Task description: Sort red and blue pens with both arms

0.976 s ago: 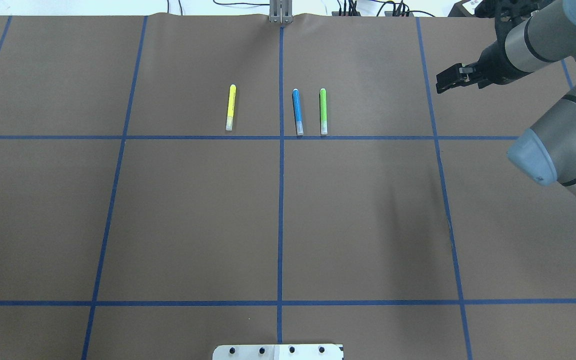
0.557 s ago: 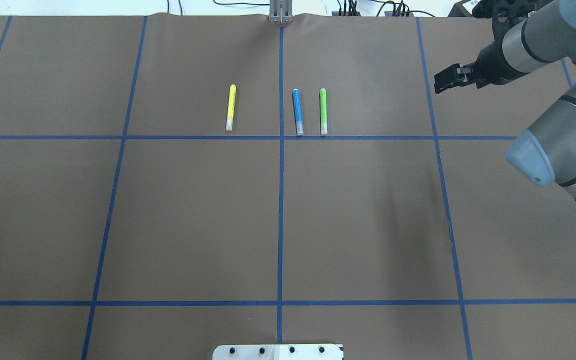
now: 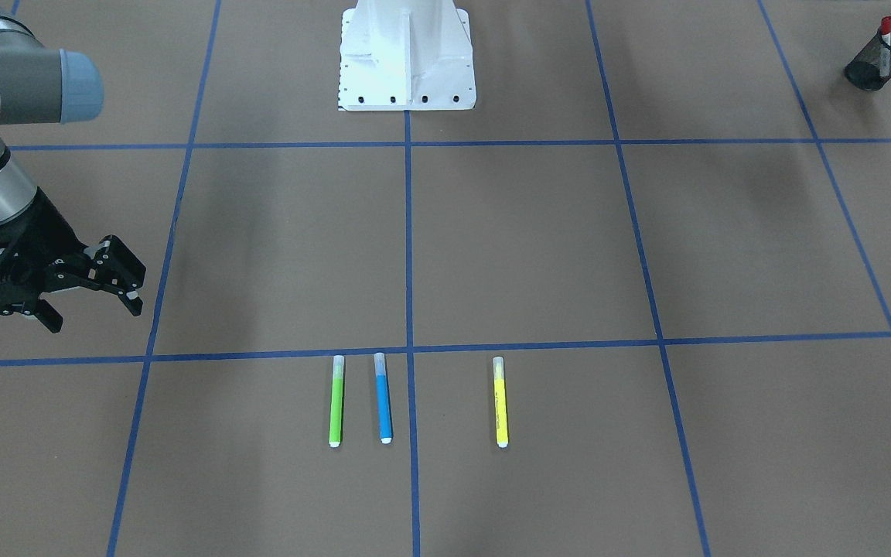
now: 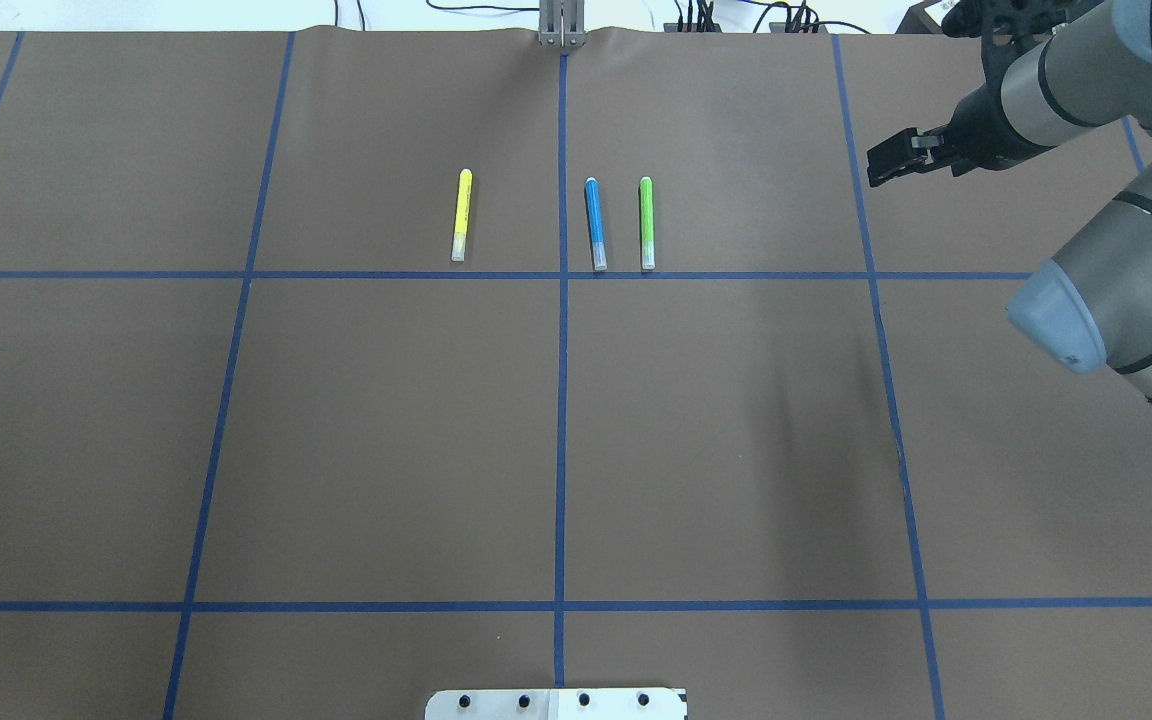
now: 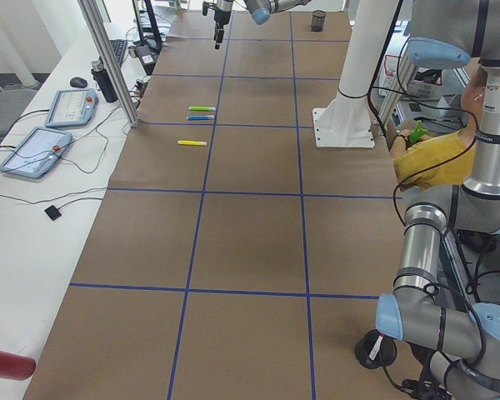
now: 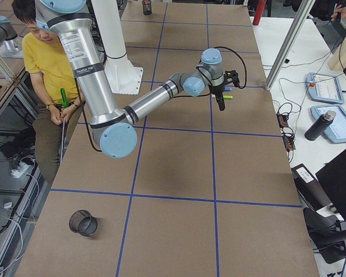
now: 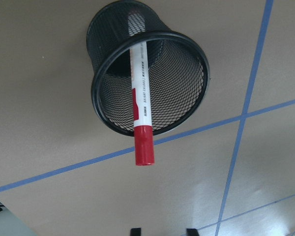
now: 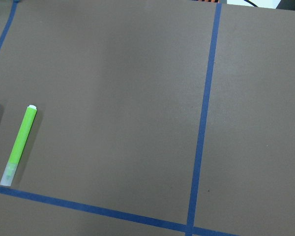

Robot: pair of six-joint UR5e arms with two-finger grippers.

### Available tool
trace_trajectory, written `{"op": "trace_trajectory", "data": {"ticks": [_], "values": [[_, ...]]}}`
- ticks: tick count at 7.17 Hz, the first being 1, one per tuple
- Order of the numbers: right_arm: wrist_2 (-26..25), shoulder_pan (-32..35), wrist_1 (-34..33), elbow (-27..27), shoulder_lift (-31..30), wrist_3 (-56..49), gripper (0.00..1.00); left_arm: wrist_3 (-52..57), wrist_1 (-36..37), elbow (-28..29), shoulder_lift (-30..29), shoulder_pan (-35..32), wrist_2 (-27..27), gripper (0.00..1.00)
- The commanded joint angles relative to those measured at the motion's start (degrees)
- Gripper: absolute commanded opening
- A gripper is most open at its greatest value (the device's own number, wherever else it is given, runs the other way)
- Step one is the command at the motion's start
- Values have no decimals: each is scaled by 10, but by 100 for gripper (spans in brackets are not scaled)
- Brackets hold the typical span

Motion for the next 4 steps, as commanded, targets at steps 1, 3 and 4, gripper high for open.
{"op": "trace_trajectory", "data": {"ticks": [1,3,4], "values": [[0,-1,0,1,0,0,100,8,-1,-29,-6,-2,0,100],[0,-4,0,1,-1,0,100,8,-11,-104,-1,-1,2,100],[0,-4,0,1,-1,0,100,9,-28,-144,-3,2,4,100]]}}
